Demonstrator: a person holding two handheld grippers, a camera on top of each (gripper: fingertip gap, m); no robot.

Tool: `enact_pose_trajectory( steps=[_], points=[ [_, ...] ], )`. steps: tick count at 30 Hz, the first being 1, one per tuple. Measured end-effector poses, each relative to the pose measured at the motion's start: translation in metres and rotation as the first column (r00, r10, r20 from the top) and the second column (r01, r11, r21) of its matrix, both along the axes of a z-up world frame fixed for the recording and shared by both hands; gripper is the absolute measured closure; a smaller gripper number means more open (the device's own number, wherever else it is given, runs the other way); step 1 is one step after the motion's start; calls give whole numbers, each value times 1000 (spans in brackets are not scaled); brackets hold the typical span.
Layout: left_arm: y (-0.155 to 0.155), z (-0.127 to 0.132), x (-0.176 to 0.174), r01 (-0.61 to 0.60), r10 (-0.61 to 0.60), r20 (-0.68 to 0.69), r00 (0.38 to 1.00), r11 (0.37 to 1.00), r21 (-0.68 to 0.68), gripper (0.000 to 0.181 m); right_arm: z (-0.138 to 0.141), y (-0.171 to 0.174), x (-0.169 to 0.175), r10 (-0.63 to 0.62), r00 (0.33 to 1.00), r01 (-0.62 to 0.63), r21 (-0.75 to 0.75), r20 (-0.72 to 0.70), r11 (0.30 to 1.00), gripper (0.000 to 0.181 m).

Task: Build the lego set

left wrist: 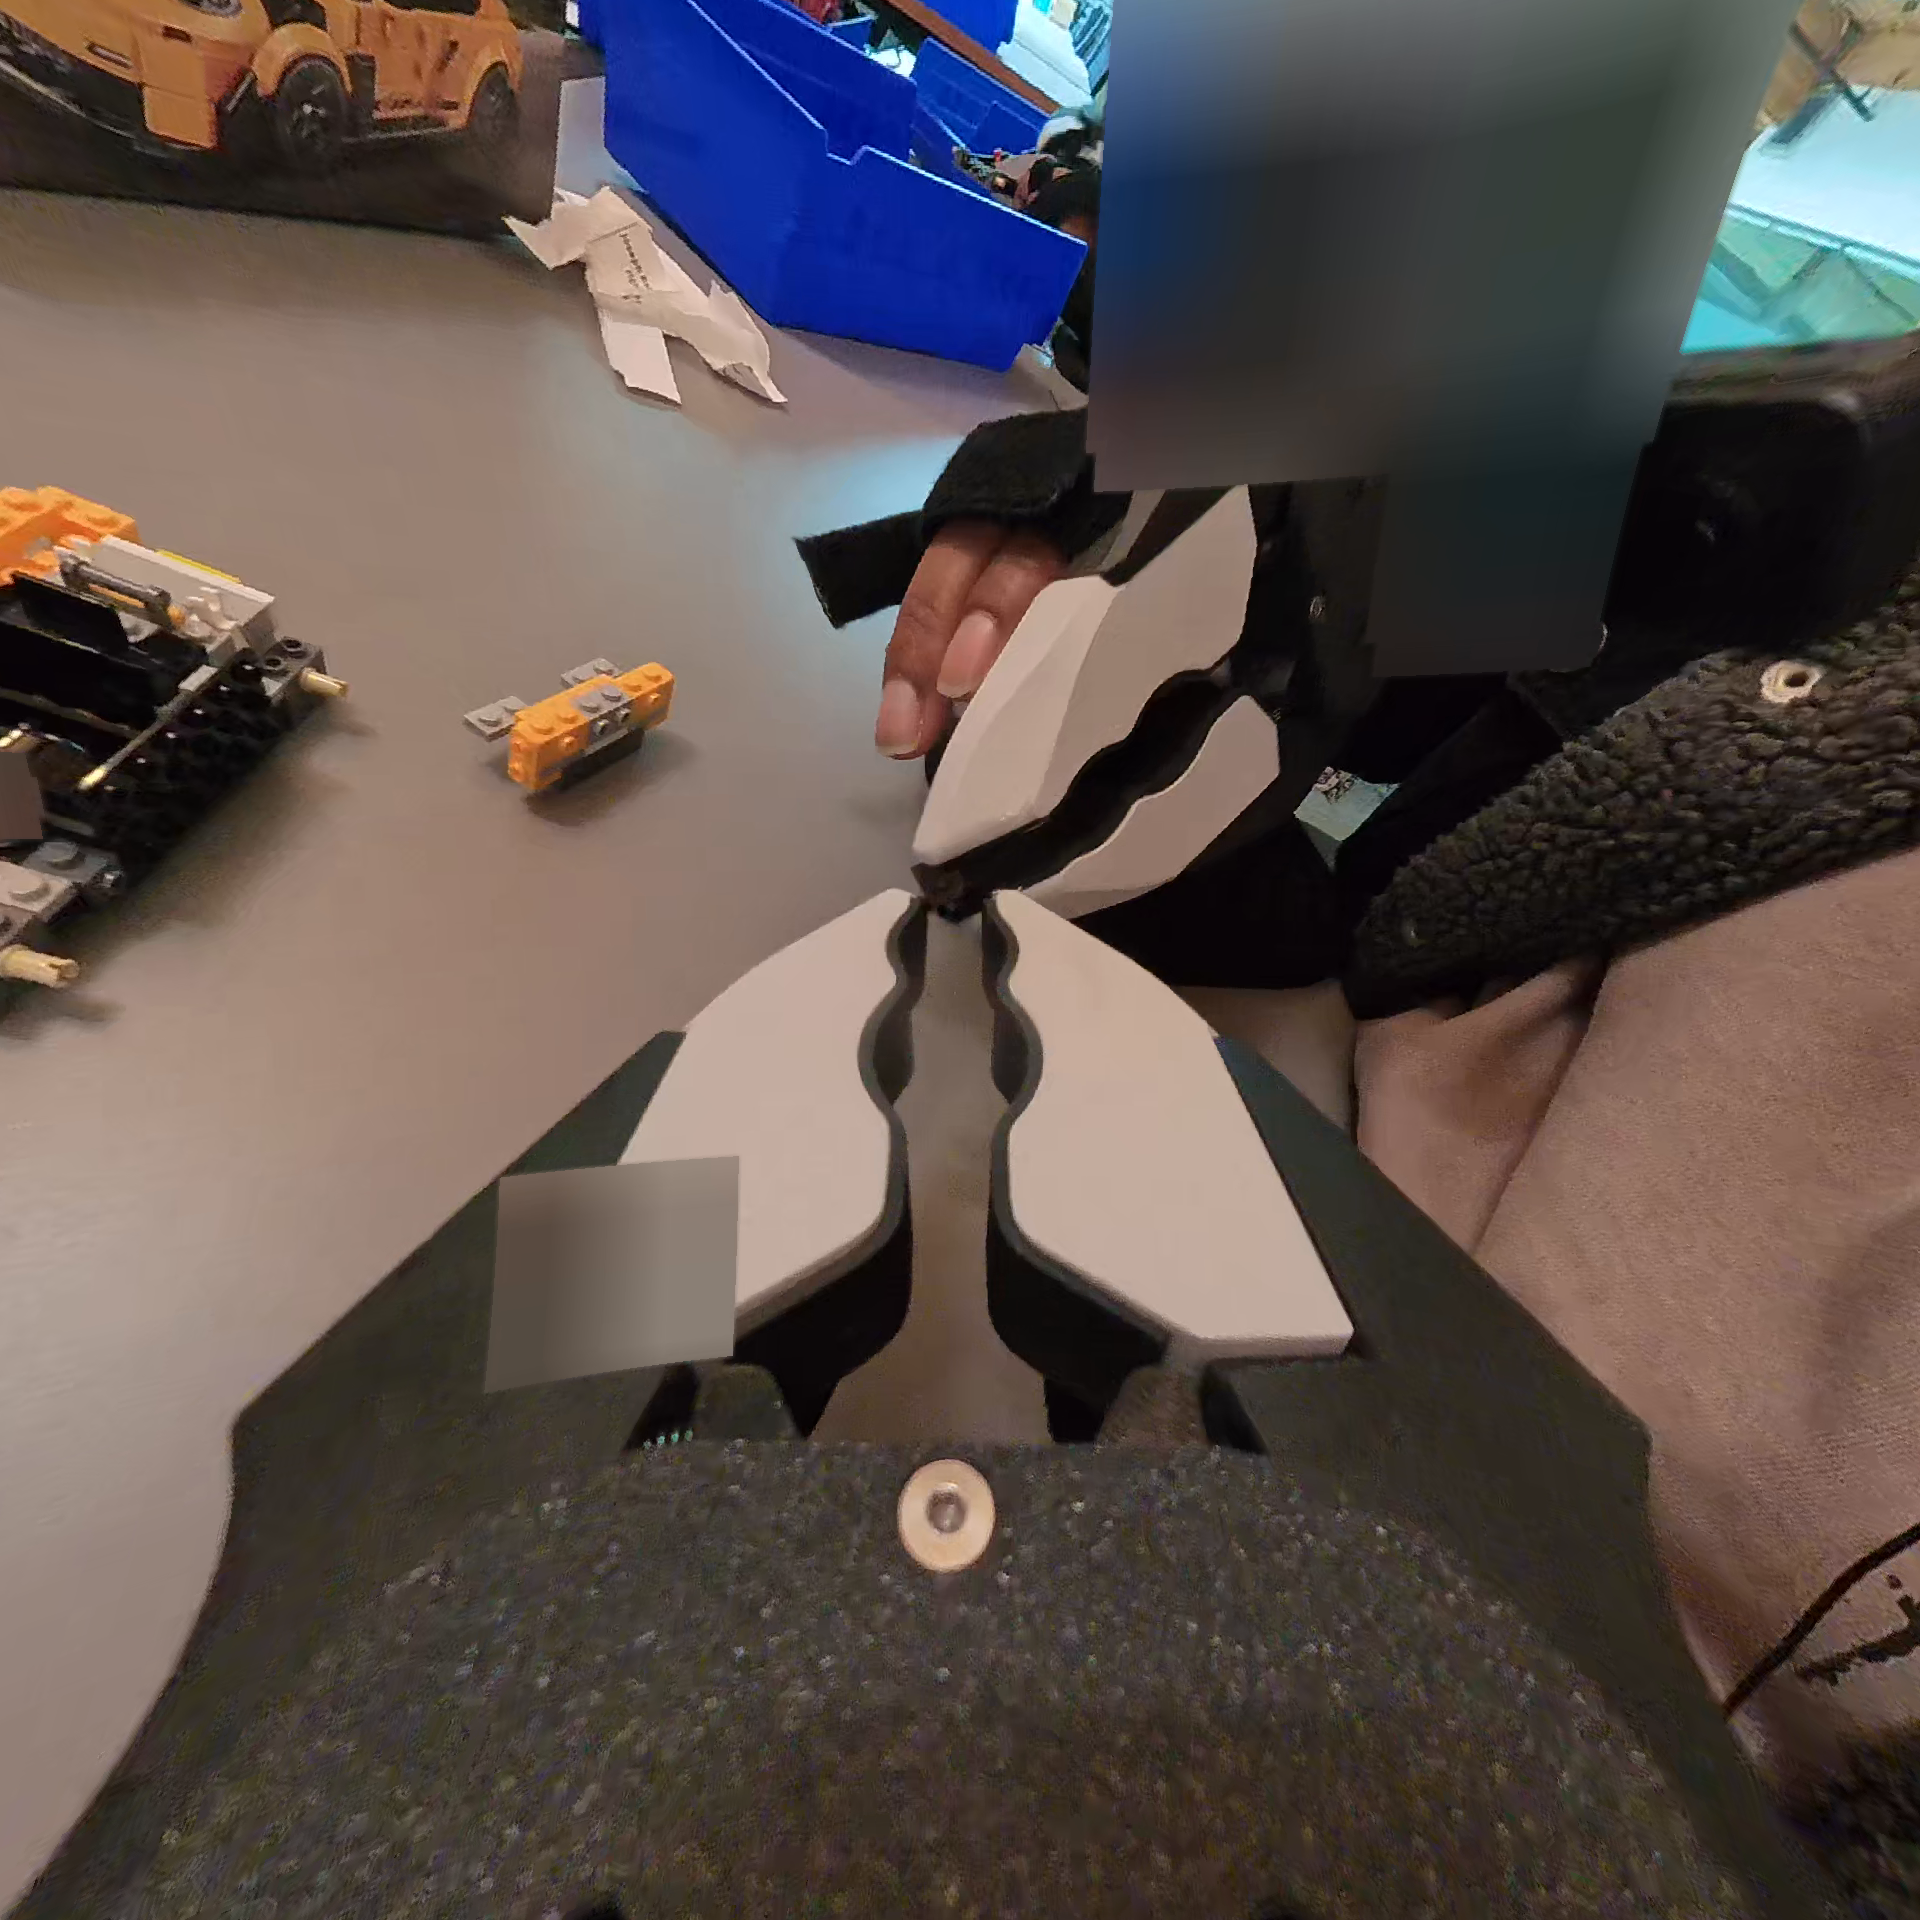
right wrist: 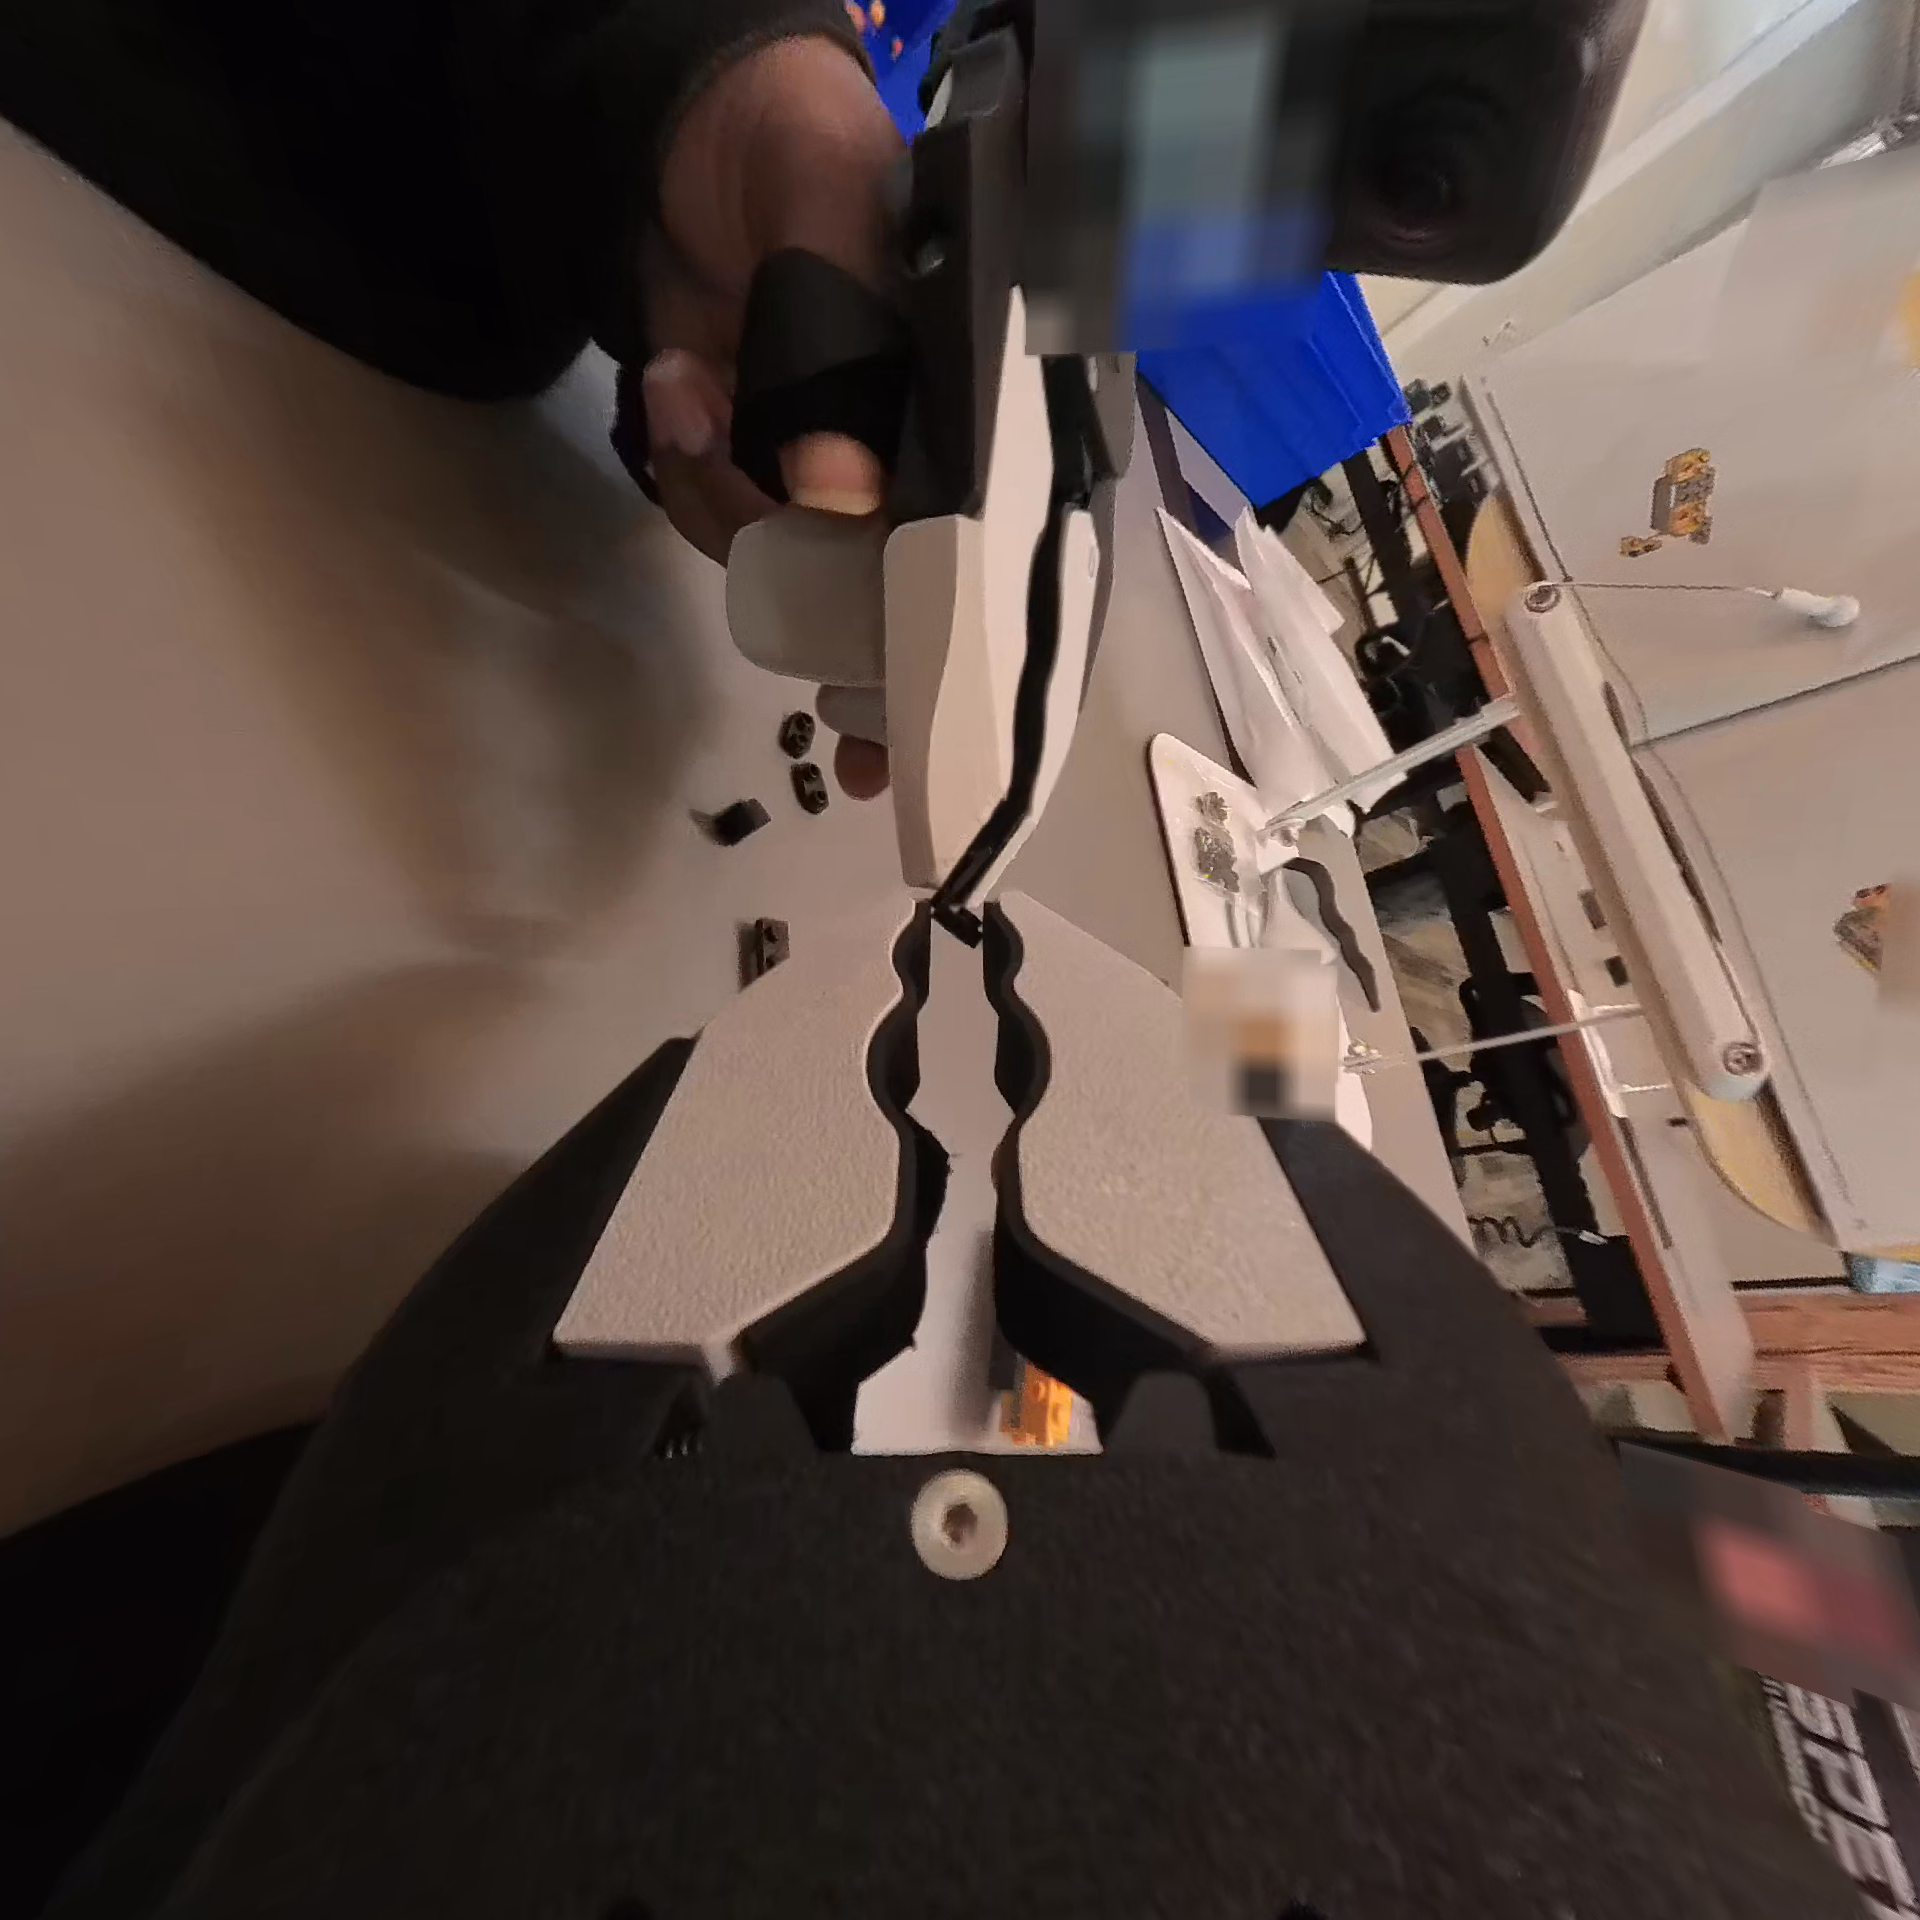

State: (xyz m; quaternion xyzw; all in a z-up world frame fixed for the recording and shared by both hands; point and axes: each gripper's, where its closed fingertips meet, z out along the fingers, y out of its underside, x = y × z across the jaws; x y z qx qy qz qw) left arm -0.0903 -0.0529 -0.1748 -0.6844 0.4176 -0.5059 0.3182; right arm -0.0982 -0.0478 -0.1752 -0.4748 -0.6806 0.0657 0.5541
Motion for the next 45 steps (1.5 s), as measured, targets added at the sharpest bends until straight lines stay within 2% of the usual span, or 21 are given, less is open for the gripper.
enact_pose_trajectory(
  steps=[5, 11, 14, 16, 20, 23, 25, 31, 34, 37, 41, 45],
  points=[
    [6, -5, -2, -59, 58, -16, 998, 997, -42, 174, -5, 5, -1, -37, 998, 33, 94, 46, 995, 172],
    [5, -6, -3, -53, 53, -22, 998, 999, -12, 175, -5, 5, -2, -49, 998, 47, 78, 31, 996, 172],
    [4, -9, -4, -31, 34, -47, 998, 998, 54, 175, -5, 1, 0, -28, 1000, 27, -70, -10, 997, 171],
    [2, -10, -6, -1, 11, -73, 997, 991, 136, 175, -6, -2, 3, -10, 999, 2, -232, -34, 973, 166],
    [-8, -9, -4, 66, -40, -102, 994, 960, 273, 175, -9, -9, 7, 39, 997, -72, -534, -73, 842, 161],
    [-14, -10, -2, 105, -65, -125, 990, 935, 340, 175, -11, -16, 3, 82, 993, -120, -619, -90, 776, 161],
    [-15, -9, -1, 110, -68, -128, 989, 925, 362, 175, -14, -20, 1, 103, 991, -133, -638, -83, 759, 168],
    [-5, -8, -4, 48, -13, -106, 994, 939, 340, 176, -11, -9, 0, 9, 993, -76, -568, -120, 819, 173],
    [2, -1, -5, -17, 31, -51, 998, 966, 258, 168, -3, 6, 3, -108, 982, 19, -487, -155, 873, 173],
    [12, 6, -4, -101, 100, 16, 995, 982, 157, 167, 2, 14, 3, -173, 973, 109, -360, -152, 927, 173],
    [20, 10, -7, -161, 157, 56, 986, 985, 64, 176, 5, 19, -1, -227, 965, 193, -234, -131, 953, 173],
    [23, 10, -9, -173, 170, 43, 985, 981, 82, 177, 6, 22, -3, -255, 960, 232, -172, -120, 957, 173]
  ],
)
